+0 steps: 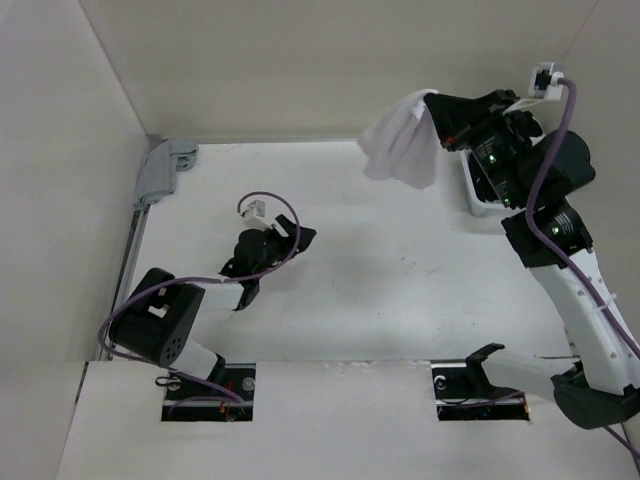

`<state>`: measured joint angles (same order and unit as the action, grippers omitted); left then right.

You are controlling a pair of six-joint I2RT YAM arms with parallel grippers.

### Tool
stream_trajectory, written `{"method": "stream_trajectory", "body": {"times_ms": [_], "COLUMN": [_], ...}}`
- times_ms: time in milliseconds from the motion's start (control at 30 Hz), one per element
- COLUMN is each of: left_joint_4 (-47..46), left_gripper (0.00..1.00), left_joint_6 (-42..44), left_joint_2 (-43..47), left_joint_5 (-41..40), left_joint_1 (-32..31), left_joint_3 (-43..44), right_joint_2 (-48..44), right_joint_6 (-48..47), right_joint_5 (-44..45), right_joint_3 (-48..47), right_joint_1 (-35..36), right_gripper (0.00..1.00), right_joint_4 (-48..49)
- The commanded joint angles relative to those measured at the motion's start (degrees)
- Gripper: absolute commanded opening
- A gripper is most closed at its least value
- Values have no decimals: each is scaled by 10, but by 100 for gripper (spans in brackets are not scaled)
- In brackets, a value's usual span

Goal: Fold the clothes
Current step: Move the tank top to the center of the board

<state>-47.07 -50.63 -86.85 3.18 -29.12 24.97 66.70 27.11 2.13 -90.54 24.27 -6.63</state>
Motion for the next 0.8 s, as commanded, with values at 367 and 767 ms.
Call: {"method": "stream_trajectory", "body": {"times_ms": [367, 767], "left_joint_4": [6, 194], "left_gripper": [67, 33], "left_joint_6": [-103, 42], "left_joint_2": [129, 229], "left_joint_5": [-5, -82], "left_joint_1": [234, 120], "left_joint_3": [-108, -42], "right_joint_2": [82, 186], "right_joint_6": [174, 95], "right_joint_5": [-41, 19], "right_joint_3": [434, 457], "right_joint_1": [21, 214], "right_gripper": [49, 23], "right_joint_4": [226, 71]}}
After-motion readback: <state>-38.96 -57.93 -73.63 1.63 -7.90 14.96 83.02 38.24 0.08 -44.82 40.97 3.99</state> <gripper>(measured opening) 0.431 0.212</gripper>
